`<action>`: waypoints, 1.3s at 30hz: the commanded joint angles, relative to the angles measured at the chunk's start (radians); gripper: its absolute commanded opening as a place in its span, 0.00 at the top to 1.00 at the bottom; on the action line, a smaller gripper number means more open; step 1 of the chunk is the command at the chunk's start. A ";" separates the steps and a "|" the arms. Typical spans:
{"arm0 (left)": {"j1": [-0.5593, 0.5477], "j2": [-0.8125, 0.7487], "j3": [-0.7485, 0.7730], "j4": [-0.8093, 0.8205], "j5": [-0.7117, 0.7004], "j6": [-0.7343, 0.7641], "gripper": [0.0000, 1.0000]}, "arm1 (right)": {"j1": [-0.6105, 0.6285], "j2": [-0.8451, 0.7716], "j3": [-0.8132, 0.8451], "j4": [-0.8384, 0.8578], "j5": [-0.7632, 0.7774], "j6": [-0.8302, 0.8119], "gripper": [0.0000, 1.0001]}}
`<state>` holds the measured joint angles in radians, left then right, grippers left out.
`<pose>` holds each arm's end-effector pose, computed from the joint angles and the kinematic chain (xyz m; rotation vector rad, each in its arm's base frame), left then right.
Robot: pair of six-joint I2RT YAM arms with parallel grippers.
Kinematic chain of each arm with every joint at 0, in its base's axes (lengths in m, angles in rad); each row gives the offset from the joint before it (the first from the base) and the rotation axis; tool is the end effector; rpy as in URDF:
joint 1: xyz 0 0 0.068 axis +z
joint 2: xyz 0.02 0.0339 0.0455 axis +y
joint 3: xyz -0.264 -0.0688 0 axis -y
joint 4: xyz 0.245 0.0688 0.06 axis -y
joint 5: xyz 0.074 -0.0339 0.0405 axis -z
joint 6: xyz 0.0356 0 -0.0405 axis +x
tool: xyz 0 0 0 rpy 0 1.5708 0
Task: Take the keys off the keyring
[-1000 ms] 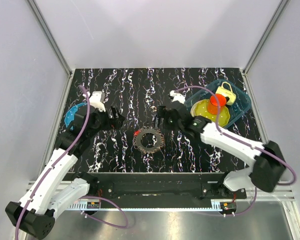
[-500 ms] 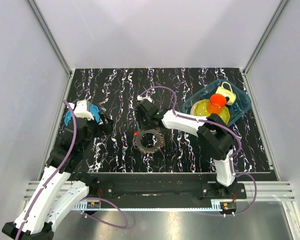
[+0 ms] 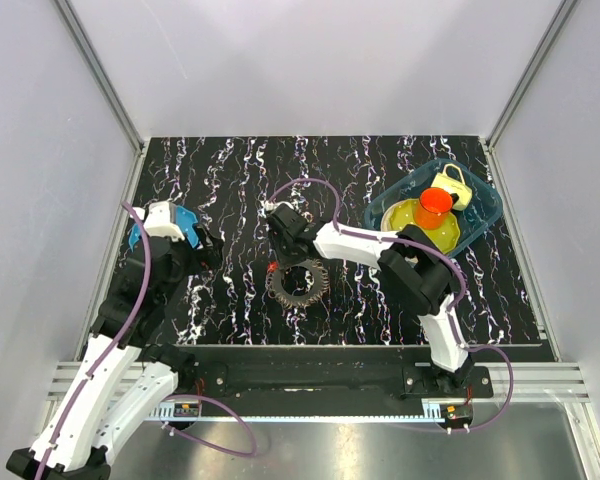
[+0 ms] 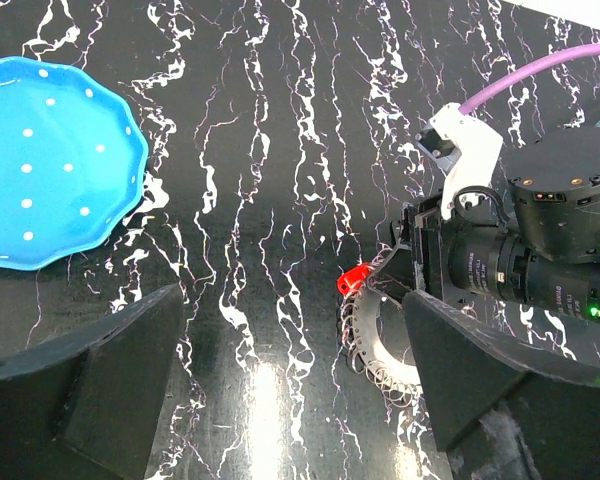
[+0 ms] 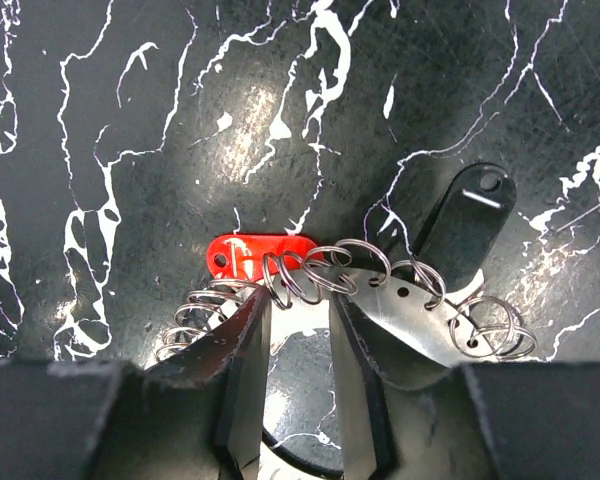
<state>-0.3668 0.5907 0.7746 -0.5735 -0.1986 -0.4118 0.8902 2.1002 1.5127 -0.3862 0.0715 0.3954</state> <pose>0.1252 -0.0406 0.3230 -0.1751 1.9580 -0.3183 0.2864 0.3497 0.1649 -0.6073 2.5209 0.4041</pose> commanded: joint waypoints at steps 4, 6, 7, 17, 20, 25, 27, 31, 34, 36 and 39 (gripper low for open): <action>0.016 -0.006 -0.012 0.058 0.019 0.008 0.08 | 0.010 -0.002 -0.022 0.105 -0.012 -0.124 0.68; 0.016 -0.009 -0.014 0.060 0.024 0.007 0.09 | 0.010 -0.025 -0.032 0.124 -0.003 -0.153 0.70; 0.016 -0.011 -0.017 0.063 0.027 0.007 0.09 | 0.010 -0.034 -0.054 0.141 -0.004 -0.168 0.71; 0.016 -0.011 -0.038 0.061 0.033 -0.011 0.15 | 0.010 -0.189 -0.189 0.292 -0.005 -0.343 1.00; 0.016 0.001 -0.047 0.040 0.071 -0.053 0.19 | 0.010 -0.308 -0.287 0.369 -0.099 -0.432 1.00; 0.016 0.056 -0.089 0.058 0.194 -0.119 0.24 | 0.010 -0.503 -0.474 0.513 -0.259 -0.521 1.00; 0.017 0.081 -0.092 0.079 0.289 -0.127 0.27 | 0.010 -0.572 -0.526 0.535 -0.306 -0.524 1.00; 0.017 0.145 -0.081 0.167 0.473 -0.072 0.30 | 0.010 -0.692 -0.604 0.607 -0.395 -0.520 1.00; 0.016 0.162 -0.046 0.202 0.707 0.035 0.30 | 0.010 -0.801 -0.661 0.632 -0.472 -0.550 1.00; 0.016 0.167 -0.020 0.202 0.778 0.105 0.28 | 0.010 -0.874 -0.687 0.624 -0.527 -0.589 1.00; -0.071 0.118 -0.070 0.268 0.772 0.218 0.28 | 0.010 -0.937 -0.683 0.574 -0.634 -0.635 1.00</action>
<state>-0.3645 0.7593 0.6952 -0.4389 0.4217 -0.3607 0.8925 1.2701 0.8135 0.1287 -0.3779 -0.1551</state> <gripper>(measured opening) 0.714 0.010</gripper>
